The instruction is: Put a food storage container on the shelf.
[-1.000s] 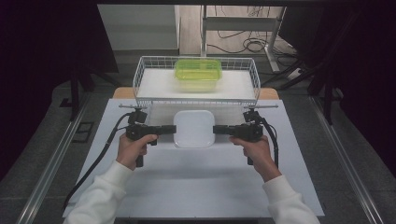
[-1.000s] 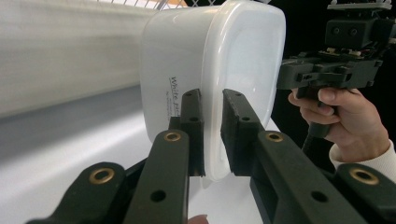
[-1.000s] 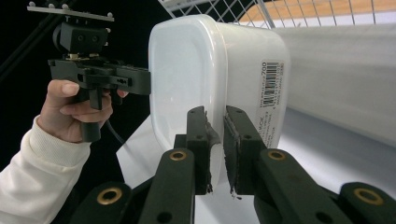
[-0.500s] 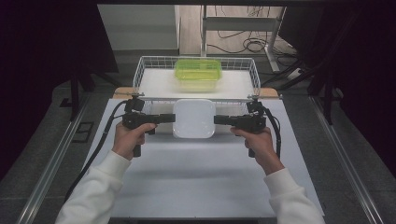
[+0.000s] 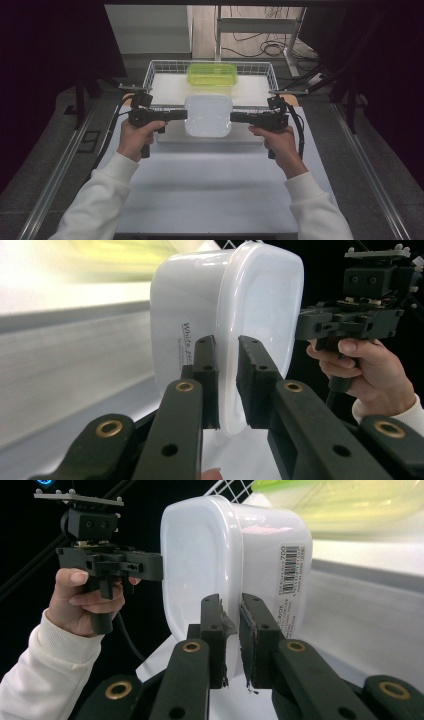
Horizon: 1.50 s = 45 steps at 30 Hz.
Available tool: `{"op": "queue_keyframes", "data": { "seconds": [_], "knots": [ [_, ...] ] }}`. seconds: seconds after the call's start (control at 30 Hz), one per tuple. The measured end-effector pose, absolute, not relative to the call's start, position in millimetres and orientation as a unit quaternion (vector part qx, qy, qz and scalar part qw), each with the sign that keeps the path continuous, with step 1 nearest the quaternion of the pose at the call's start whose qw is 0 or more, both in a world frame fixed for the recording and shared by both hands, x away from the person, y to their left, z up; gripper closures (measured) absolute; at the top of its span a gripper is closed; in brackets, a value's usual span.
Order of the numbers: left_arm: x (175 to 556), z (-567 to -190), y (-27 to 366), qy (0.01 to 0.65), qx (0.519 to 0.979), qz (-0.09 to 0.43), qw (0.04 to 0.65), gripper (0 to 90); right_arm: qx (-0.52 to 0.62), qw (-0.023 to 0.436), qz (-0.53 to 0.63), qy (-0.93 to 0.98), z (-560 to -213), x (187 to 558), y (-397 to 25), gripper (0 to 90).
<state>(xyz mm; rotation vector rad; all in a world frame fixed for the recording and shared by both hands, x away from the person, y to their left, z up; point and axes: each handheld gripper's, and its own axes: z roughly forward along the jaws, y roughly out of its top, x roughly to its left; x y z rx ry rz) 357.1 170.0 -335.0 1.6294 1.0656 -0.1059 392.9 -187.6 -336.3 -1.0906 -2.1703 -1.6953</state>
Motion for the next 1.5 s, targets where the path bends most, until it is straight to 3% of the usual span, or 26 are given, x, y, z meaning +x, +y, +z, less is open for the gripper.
{"op": "queue_keyframes", "data": {
  "seconds": [0.67, 1.5],
  "knots": [
    [381.5, -306.0, 171.3, 0.451, 0.688, -0.031, 0.567, 79.7, -0.36, 0.076, -0.578, -0.728, -307.4, 416.2, -185.3, 80.2],
    [439.2, -273.6, 173.8, 0.448, 0.684, -0.029, 0.575, 79.0, -0.365, 0.056, -0.584, -0.723, -268.4, 460.3, -181.7, 80.2]
  ]
}}
